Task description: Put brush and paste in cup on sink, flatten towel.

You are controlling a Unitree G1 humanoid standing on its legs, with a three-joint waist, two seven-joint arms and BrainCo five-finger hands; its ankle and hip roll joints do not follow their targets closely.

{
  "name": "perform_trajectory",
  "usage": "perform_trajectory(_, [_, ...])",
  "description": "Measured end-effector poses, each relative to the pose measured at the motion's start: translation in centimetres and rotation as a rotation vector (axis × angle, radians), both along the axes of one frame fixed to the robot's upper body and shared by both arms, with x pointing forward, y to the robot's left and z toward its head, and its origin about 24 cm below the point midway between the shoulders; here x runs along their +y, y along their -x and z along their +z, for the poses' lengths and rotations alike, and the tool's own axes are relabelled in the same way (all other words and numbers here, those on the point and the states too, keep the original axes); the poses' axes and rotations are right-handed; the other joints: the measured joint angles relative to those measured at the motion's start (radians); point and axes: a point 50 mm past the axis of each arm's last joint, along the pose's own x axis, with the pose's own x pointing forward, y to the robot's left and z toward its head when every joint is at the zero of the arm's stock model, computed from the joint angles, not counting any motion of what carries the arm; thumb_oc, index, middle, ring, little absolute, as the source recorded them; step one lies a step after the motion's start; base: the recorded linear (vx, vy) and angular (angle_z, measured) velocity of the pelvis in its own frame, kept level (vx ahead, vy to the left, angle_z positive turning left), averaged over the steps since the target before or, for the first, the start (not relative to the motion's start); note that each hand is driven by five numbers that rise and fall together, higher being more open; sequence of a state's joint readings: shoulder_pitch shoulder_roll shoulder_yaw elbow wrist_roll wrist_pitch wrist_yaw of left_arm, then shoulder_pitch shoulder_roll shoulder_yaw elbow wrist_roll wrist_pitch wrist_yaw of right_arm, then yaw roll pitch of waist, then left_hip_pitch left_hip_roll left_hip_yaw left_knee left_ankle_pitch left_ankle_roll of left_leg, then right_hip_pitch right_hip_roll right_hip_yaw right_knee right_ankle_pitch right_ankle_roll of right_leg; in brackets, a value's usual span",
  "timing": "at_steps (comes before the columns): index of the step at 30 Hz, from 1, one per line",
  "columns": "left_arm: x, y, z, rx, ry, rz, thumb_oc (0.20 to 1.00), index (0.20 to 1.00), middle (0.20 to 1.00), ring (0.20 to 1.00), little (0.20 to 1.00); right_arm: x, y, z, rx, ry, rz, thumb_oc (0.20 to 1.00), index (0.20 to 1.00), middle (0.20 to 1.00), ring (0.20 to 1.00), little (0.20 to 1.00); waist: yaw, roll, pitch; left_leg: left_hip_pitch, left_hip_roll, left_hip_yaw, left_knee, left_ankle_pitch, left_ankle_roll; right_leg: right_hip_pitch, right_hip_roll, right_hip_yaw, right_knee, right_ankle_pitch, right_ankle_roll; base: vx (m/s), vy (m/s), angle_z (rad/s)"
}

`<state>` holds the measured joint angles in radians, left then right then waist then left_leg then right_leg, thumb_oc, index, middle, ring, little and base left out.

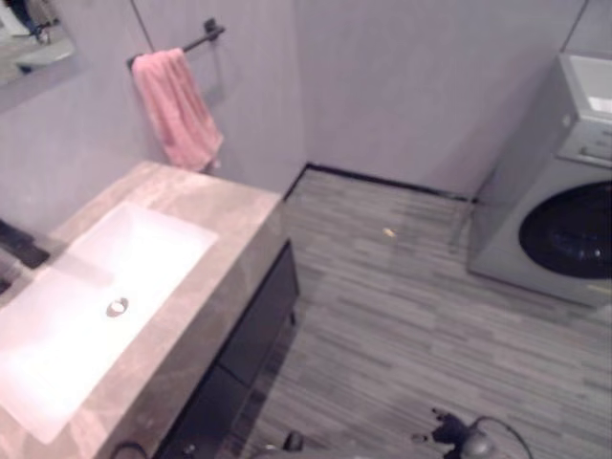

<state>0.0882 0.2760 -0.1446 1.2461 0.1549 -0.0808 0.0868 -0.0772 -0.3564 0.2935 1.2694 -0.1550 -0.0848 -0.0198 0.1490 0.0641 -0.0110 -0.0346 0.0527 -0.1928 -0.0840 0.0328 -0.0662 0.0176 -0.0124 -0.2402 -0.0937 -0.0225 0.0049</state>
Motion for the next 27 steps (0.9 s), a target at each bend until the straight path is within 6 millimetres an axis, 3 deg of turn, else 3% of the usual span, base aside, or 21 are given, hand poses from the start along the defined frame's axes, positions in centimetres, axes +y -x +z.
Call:
perform_trajectory(4, [0.0,-0.8,0.1,-0.026,-0.011,0.005,1.000,1.000,1.000,1.000,1.000,0.0,-0.1,0.0,-0.005,-0.001,0.006,1.000,1.000,1.000,1.000,1.000,-0.011,-0.014,0.016,-0.013,0.006,0.000,0.011,-0.004,-0.007,-0.008,0.008,0.000,0.001,-0.002,-0.005,0.01,-0.104,0.00])
perform_trajectory(9, [0.8,-3.1,0.8,-0.096,-0.027,0.053,1.000,1.000,1.000,1.000,1.000,0.2,-1.7,0.5,-0.049,-0.009,0.012,1.000,1.000,1.000,1.000,1.000,-0.019,-0.048,0.098,-0.086,0.022,0.004,0.122,-0.030,-0.044,-0.053,0.029,0.012,0.044,-0.019,-0.040,0.07,-0.162,-0.08])
perform_trajectory(11, [1.6,-3.5,1.1,-0.114,-0.045,0.076,1.000,1.000,1.000,1.000,1.000,0.6,-2.7,0.8,-0.089,-0.027,0.007,1.000,1.000,1.000,1.000,1.000,-0.014,-0.100,0.156,-0.156,0.005,0.004,0.309,-0.045,-0.070,-0.075,0.032,0.026,0.121,-0.051,-0.074,0.06,-0.225,-0.25])
perform_trajectory(12, [2.3,-3.8,1.4,-0.124,-0.064,0.084,1.000,1.000,1.000,1.000,1.000,0.9,-3.4,1.0,-0.117,-0.040,0.010,1.000,1.000,1.000,1.000,1.000,-0.002,-0.132,0.181,-0.274,-0.017,-0.013,0.521,-0.036,-0.078,-0.115,0.030,0.027,0.182,-0.073,-0.106,0.07,-0.107,-0.24])
perform_trajectory(13, [2.7,-3.4,1.4,-0.109,-0.076,0.088,1.000,1.000,1.000,1.000,1.000,1.1,-3.8,1.2,-0.140,-0.047,0.020,1.000,1.000,1.000,1.000,1.000,0.004,-0.141,0.191,-0.332,-0.021,-0.032,0.623,-0.018,-0.083,-0.126,0.044,0.029,0.199,-0.080,-0.114,0.10,-0.114,-0.14])
perform_trajectory(15, [3.7,-3.5,1.7,-0.093,-0.104,0.097,1.000,1.000,1.000,1.000,1.000,1.6,-4.2,1.3,-0.151,-0.051,0.061,1.000,1.000,1.000,1.000,1.000,0.001,-0.162,0.215,-0.403,-0.015,-0.032,0.733,0.027,-0.036,-0.121,0.054,0.012,0.194,-0.087,-0.146,0.20,0.078,0.11])
perform_trajectory(17, [4.0,-3.2,1.7,-0.090,-0.104,0.127,1.000,1.000,1.000,1.000,1.000,1.5,-4.1,1.3,-0.142,-0.048,0.061,1.000,1.000,1.000,1.000,1.000,-0.006,-0.177,0.225,-0.420,-0.038,0.003,0.675,-0.028,-0.018,-0.125,0.056,-0.004,0.187,-0.089,-0.134,0.30,0.114,0.44])
perform_trajectory(18, [3.2,-3.2,1.4,-0.090,-0.079,0.128,1.000,1.000,1.000,1.000,1.000,0.7,-4.7,1.7,-0.155,-0.024,0.052,1.000,1.000,1.000,1.000,1.000,-0.012,-0.182,0.242,-0.375,-0.099,0.073,0.394,-0.053,-0.002,-0.139,0.042,-0.001,0.172,-0.088,-0.129,0.48,0.169,0.61])
perform_trajectory(19, [2.8,-3.0,1.2,-0.078,-0.064,0.122,1.000,1.000,1.000,1.000,1.000,0.6,-5.2,1.9,-0.170,-0.021,0.042,1.000,1.000,1.000,1.000,1.000,-0.016,-0.176,0.238,-0.357,-0.110,0.140,0.239,-0.047,0.008,-0.136,0.050,-0.007,0.132,-0.084,-0.120,0.39,0.148,0.43])
perform_trajectory(20, [2.2,-2.7,0.9,-0.067,-0.047,0.125,1.000,1.000,1.000,1.000,1.000,0.7,-5.7,2.1,-0.182,-0.016,0.043,1.000,1.000,1.000,1.000,1.000,-0.014,-0.172,0.242,-0.336,-0.133,0.156,0.101,-0.045,0.007,-0.130,0.052,-0.011,0.099,-0.066,-0.093,0.47,0.156,-0.08])
perform_trajectory(21, [1.6,-2.2,0.6,-0.050,-0.031,0.116,1.000,1.000,1.000,1.000,1.000,1.0,-6.4,2.3,-0.201,-0.023,0.053,1.000,1.000,1.000,1.000,1.000,-0.004,-0.156,0.250,-0.341,-0.156,0.121,0.028,-0.034,0.024,-0.120,0.078,0.033,0.068,-0.032,-0.068,0.52,0.184,-0.33])
perform_trajectory(23, [1.5,-0.7,0.4,-0.012,-0.031,0.126,1.000,1.000,1.000,1.000,1.000,1.8,-7.9,2.9,-0.241,-0.037,0.074,1.000,1.000,1.000,1.000,1.000,0.013,-0.146,0.251,-0.351,-0.160,0.097,0.065,-0.031,0.035,-0.092,0.113,0.065,0.044,-0.031,-0.070,0.54,0.198,-0.67])
perform_trajectory(25, [1.7,1.2,0.2,0.033,-0.033,0.136,1.000,1.000,1.000,1.000,1.000,2.8,-8.0,2.6,-0.237,-0.059,0.088,1.000,1.000,1.000,1.000,1.000,0.051,-0.174,0.246,-0.351,-0.177,0.078,0.181,0.000,0.089,-0.058,0.134,0.125,0.057,-0.059,-0.090,0.52,0.234,-0.83])
perform_trajectory(26, [1.7,1.3,0.2,0.039,-0.035,0.133,1.000,1.000,1.000,1.000,1.000,3.0,-8.1,2.6,-0.237,-0.064,0.090,1.000,1.000,1.000,1.000,1.000,0.061,-0.186,0.249,-0.347,-0.192,0.064,0.222,-0.007,0.103,-0.050,0.134,0.135,0.076,-0.082,-0.069,0.49,0.328,-0.46])
perform_trajectory(27, [2.0,1.7,0.2,0.051,-0.041,0.120,1.000,1.000,1.000,1.000,1.000,3.7,-6.7,1.7,-0.196,-0.086,0.082,1.000,1.000,1.000,1.000,1.000,0.070,-0.218,0.226,-0.317,-0.231,0.046,0.221,0.014,0.154,-0.050,0.122,0.123,0.139,-0.135,0.037,0.33,0.234,-0.13])
